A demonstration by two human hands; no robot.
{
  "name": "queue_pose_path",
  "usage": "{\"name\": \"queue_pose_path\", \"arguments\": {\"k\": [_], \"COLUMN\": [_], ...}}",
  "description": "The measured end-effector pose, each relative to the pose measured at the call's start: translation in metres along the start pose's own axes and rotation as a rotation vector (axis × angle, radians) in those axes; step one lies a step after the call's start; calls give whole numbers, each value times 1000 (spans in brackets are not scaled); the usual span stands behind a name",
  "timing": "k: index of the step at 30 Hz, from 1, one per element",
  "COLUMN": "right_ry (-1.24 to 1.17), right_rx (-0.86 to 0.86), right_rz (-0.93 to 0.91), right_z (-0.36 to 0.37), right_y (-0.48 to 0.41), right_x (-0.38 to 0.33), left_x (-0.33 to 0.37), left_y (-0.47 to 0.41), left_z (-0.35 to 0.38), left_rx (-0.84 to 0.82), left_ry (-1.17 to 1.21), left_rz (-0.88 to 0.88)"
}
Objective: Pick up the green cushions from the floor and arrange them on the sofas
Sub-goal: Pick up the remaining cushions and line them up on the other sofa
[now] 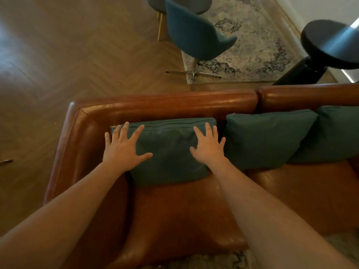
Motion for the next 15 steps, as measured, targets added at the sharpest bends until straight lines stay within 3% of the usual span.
{"name": "queue_pose_path", "arguments": {"k": [7,15], "right_ry": [-60,-132], "right_rx": [29,101], "right_rz": [-4,33], "right_z": [-12,-21], "right_y": [59,123], "right_x": [-8,44], "left_x": [35,115], "left_y": [49,88], "left_z": [-15,-8], "left_rx": [33,24], "left_ry": [21,8], "left_rz": [84,196]}}
Point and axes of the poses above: each hand's wrist, its own y-axis away from the middle knuckle, its own z-axis out of the palm, x = y × z, the point moved 5 cm from there along -y, towards the middle knuckle, and after that the axes turned 14 degrees about -x, right-handed, at the moved point
